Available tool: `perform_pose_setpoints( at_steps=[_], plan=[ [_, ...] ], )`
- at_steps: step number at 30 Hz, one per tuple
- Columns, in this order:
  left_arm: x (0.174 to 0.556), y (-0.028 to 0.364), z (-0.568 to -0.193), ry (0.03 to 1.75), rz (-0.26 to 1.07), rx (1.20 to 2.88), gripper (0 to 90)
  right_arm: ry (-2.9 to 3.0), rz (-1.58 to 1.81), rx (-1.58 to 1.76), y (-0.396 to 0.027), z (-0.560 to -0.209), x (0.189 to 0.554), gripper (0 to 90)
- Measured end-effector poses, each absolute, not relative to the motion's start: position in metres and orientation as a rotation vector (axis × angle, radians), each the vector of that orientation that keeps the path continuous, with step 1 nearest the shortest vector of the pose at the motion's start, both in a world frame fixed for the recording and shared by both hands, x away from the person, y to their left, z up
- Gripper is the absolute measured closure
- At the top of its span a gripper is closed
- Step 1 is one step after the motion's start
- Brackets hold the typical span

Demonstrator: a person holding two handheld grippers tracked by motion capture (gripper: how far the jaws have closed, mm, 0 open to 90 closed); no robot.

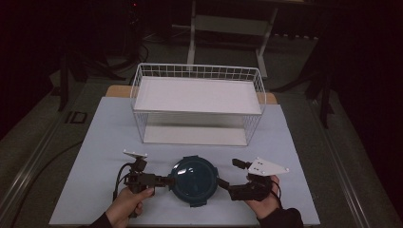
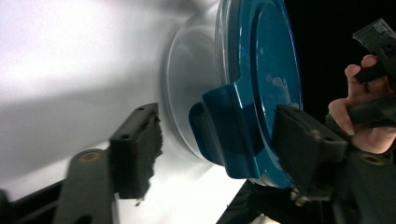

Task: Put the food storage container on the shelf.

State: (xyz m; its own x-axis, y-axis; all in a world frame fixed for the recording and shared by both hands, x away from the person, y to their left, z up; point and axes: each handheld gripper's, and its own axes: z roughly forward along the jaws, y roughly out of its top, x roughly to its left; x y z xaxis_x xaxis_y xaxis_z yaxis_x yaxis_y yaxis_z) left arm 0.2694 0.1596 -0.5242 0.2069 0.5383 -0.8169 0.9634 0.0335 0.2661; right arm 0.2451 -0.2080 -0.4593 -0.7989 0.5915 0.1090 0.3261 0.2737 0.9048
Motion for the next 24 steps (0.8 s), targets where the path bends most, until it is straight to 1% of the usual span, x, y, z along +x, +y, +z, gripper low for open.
perform_pose_setpoints(
  at_steps=[1,2,3,6,10,14,16,18,19,22,24],
  plan=[
    [0.269,0.16,-0.524,1.445,-0.622,1.622,37.5,2.295,1.537,0.848,-0.208,-0.459,0.245,13.4],
    [0.269,0.159,-0.525,1.434,-0.642,1.624,37.5,2.299,1.539,0.849,-0.208,-0.46,0.245,13.4],
    [0.269,0.158,-0.526,1.432,-0.651,1.621,42.7,2.3,1.54,0.853,-0.208,-0.46,0.246,13.6],
    [0.269,0.156,-0.527,1.417,-0.69,1.607,48.8,2.303,1.538,0.853,-0.208,-0.46,0.246,13.6],
    [0.27,0.157,-0.53,1.406,-0.717,1.593,50.5,2.306,1.536,0.856,-0.208,-0.46,0.245,14.0],
    [0.269,0.157,-0.53,1.388,-0.703,1.605,50.7,2.317,1.543,0.874,-0.209,-0.461,0.247,15.1],
    [0.267,0.156,-0.527,1.373,-0.687,1.608,52.6,2.352,1.555,0.917,-0.21,-0.464,0.249,18.6],
    [0.266,0.155,-0.524,1.343,-0.668,1.626,55.2,2.363,1.559,0.933,-0.21,-0.465,0.25,18.8],
    [0.264,0.153,-0.521,1.311,-0.643,1.654,55.8,2.391,1.571,0.972,-0.211,-0.468,0.253,22.6],
    [0.258,0.149,-0.514,1.253,-0.58,1.706,56.4,2.436,1.557,1.024,-0.211,-0.472,0.256,26.3],
    [0.258,0.15,-0.514,1.251,-0.58,1.705,56.5,2.457,1.554,1.055,-0.212,-0.475,0.257,27.8]
  ],
)
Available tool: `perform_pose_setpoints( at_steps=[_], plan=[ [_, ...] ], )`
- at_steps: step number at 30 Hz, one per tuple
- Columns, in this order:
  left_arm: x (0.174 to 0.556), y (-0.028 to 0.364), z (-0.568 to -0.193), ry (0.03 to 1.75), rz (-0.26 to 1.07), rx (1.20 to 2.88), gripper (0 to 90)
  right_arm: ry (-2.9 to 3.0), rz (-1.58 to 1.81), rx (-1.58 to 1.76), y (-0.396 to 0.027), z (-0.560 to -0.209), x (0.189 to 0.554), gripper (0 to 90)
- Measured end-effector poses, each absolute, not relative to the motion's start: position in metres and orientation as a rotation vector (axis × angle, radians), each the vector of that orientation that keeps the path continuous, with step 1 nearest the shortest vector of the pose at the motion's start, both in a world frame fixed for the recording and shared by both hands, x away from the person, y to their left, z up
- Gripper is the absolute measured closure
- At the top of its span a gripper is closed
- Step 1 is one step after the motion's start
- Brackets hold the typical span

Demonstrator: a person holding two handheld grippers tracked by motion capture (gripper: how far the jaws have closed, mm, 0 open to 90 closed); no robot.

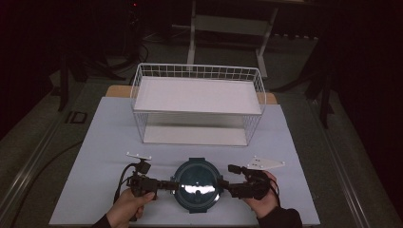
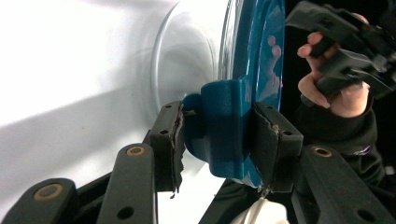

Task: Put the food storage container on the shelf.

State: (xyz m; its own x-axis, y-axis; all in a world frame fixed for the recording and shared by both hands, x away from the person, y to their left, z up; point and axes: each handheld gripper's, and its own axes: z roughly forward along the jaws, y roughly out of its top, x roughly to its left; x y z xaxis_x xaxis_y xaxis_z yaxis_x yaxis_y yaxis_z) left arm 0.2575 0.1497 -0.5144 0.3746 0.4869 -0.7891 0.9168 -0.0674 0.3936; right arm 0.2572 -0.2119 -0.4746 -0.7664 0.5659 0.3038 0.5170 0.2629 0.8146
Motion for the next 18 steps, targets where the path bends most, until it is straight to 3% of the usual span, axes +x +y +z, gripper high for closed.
perform_pose_setpoints(
  at_steps=[2,3,9,18],
  plan=[
    [0.255,0.151,-0.515,1.23,-0.569,1.714,56.6,2.472,1.558,1.076,-0.212,-0.476,0.258,28.1],
    [0.254,0.151,-0.515,1.218,-0.562,1.72,56.9,2.539,1.56,1.146,-0.215,-0.485,0.259,37.1],
    [0.25,0.149,-0.513,1.17,-0.521,1.742,57.4,2.615,1.603,1.225,-0.218,-0.495,0.263,50.4],
    [0.246,0.148,-0.511,1.139,-0.481,1.758,57.6,2.671,1.664,1.327,-0.222,-0.5,0.268,53.7]
  ],
)
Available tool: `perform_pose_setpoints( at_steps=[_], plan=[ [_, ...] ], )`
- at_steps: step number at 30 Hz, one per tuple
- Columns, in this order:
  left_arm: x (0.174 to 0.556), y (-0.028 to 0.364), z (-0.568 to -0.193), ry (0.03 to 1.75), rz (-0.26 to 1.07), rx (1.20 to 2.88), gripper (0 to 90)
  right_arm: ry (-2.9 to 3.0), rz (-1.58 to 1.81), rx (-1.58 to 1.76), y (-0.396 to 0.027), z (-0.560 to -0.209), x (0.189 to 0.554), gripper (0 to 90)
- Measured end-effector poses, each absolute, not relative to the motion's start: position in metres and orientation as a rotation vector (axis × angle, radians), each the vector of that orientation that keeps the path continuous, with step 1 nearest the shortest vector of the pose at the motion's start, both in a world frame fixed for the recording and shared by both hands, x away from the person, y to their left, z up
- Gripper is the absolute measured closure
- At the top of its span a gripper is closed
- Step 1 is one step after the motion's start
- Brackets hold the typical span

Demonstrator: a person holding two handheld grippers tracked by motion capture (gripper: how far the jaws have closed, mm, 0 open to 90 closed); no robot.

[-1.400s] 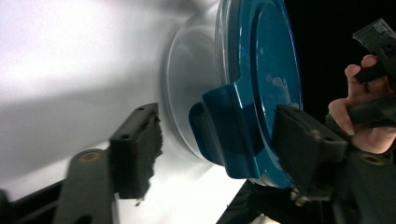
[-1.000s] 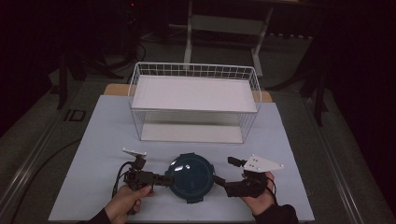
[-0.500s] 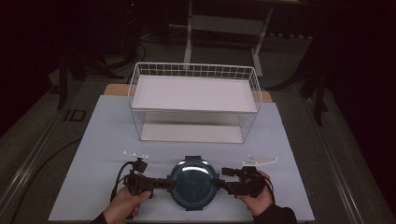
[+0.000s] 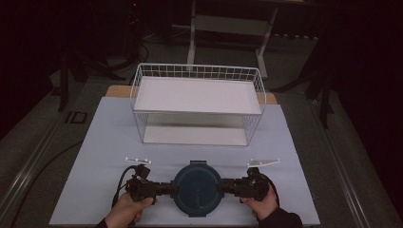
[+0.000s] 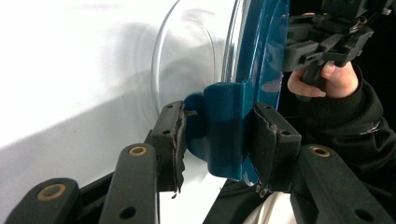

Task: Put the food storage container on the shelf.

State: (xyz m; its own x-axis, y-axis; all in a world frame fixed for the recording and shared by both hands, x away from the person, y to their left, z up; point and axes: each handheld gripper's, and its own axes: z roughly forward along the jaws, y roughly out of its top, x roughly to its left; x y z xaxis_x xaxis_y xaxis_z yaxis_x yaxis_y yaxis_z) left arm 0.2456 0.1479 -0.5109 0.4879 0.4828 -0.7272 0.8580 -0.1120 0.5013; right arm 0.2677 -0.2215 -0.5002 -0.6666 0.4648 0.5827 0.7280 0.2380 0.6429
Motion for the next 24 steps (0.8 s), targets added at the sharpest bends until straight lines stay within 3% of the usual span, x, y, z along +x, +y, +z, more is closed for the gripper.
perform_pose_setpoints(
  at_steps=[15,24],
  plan=[
    [0.243,0.149,-0.513,1.132,-0.479,1.739,57.6,-2.086,-1.379,-1.172,-0.222,-0.508,0.268,55.0],
    [0.246,0.151,-0.501,1.083,-0.404,1.731,57.7,-2.115,-1.458,-1.147,-0.222,-0.495,0.271,55.4]
  ],
)
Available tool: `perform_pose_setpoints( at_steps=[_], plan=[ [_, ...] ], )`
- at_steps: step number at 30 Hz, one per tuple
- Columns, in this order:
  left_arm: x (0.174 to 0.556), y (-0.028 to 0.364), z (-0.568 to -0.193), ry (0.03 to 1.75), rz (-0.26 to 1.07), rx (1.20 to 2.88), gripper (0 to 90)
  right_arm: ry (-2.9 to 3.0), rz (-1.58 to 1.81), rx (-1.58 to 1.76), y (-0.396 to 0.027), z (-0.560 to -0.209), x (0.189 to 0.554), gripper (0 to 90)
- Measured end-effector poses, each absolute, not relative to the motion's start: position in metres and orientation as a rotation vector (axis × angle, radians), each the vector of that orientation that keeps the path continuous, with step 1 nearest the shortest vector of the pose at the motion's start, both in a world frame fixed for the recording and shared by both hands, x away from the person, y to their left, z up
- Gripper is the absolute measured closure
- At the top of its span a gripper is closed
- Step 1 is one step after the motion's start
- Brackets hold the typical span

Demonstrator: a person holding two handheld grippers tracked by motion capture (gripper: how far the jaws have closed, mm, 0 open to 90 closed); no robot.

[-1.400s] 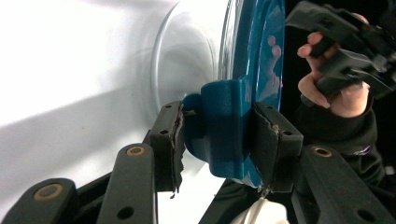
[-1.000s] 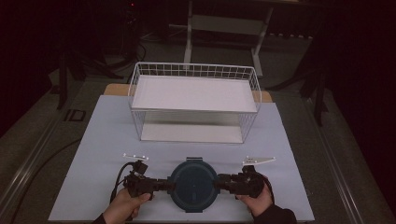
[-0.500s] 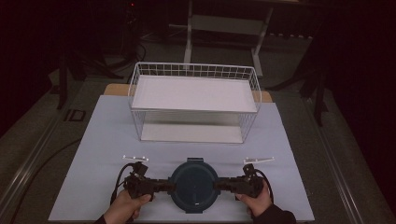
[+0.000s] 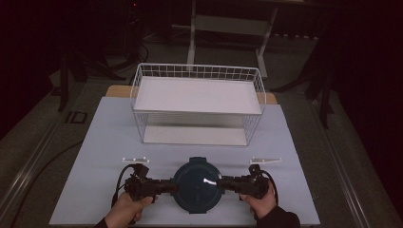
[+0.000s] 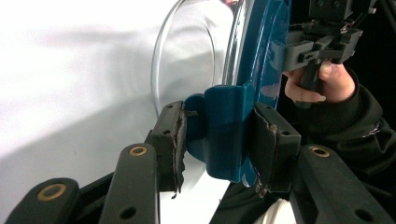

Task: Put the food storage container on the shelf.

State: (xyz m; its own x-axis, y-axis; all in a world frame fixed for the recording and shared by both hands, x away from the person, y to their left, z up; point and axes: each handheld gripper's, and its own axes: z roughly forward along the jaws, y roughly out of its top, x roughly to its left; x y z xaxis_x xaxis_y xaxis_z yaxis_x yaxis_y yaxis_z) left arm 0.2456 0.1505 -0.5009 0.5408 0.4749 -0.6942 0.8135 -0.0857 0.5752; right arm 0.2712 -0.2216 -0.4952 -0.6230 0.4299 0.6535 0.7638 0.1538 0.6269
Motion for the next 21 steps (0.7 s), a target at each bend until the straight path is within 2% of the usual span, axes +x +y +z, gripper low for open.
perform_pose_setpoints(
  at_steps=[11,21],
  plan=[
    [0.273,0.155,-0.482,0.993,-0.26,1.712,57.4,-2.234,-1.567,-1.085,-0.214,-0.467,0.3,55.3],
    [0.305,0.15,-0.469,0.942,-0.14,1.725,57.1,-2.229,-1.646,-1.056,-0.219,-0.461,0.337,55.4]
  ],
)
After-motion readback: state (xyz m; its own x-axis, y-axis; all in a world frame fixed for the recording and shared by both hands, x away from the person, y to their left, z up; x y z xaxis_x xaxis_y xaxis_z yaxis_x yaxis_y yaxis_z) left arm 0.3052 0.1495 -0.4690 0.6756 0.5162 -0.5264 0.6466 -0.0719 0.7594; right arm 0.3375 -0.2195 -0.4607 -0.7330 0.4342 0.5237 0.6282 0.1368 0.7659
